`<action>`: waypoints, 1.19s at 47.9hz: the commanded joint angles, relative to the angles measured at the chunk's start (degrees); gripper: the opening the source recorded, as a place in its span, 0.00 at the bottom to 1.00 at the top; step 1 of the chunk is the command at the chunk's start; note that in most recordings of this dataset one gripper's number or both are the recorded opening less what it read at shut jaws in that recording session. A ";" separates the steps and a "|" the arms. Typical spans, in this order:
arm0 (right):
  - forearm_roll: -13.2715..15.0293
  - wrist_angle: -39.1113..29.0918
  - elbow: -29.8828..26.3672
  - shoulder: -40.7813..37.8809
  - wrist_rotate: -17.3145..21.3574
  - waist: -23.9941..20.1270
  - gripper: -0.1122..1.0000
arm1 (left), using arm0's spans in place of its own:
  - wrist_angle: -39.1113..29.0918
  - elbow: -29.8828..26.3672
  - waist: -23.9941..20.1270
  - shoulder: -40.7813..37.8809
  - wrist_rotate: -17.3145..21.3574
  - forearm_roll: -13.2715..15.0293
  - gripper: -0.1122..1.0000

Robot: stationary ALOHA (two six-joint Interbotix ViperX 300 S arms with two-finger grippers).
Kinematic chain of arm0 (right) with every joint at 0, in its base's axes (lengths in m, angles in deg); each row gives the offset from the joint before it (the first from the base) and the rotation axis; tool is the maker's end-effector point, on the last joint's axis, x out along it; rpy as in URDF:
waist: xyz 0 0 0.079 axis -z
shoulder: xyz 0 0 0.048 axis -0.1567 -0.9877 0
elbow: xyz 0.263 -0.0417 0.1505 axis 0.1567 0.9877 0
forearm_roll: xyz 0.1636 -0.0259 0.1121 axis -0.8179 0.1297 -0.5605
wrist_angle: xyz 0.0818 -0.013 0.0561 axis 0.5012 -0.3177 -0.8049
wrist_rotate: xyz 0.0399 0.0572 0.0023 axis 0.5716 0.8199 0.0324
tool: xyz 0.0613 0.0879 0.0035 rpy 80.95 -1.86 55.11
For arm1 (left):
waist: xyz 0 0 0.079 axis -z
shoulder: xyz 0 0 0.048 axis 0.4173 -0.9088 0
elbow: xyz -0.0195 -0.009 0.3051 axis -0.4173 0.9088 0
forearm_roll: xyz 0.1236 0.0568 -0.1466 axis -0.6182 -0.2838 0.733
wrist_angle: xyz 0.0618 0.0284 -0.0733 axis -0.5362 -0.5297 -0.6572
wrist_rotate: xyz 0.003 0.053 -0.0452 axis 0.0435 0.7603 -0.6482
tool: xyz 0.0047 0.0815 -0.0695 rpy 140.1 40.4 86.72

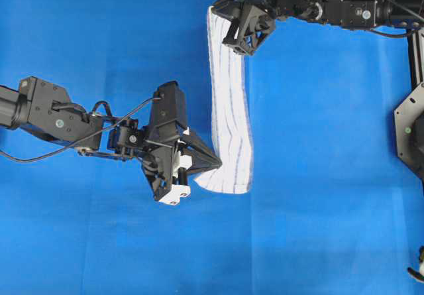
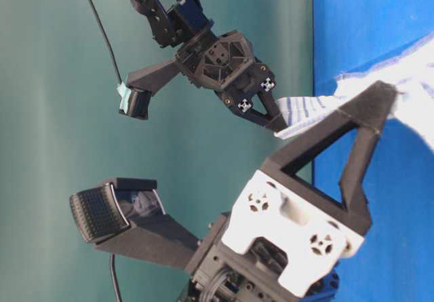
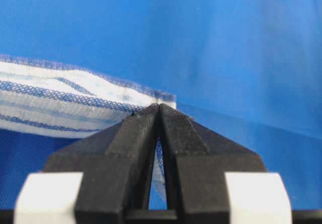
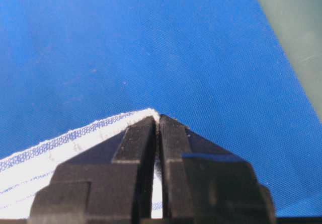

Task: Fold the blue towel.
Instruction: 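Lower the towel, open both grippers and move them to the top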

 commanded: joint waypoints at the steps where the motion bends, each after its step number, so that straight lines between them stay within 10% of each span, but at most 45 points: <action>1: 0.09 0.00 -1.76 0.53 -0.18 0.53 0.16 | -0.26 -0.44 0.18 2.20 -0.18 0.26 0.12; 18: 1.93 0.88 -1.58 0.79 -0.18 0.44 0.92 | -10.81 0.53 0.18 6.33 -0.18 1.58 0.82; 42: 2.11 1.41 5.19 11.07 0.35 0.88 0.89 | -16.96 5.89 -5.01 17.49 2.02 -0.09 0.77; 57: 0.18 1.41 12.22 19.16 1.85 0.97 0.88 | -16.79 5.71 -16.08 17.93 12.74 -0.35 0.77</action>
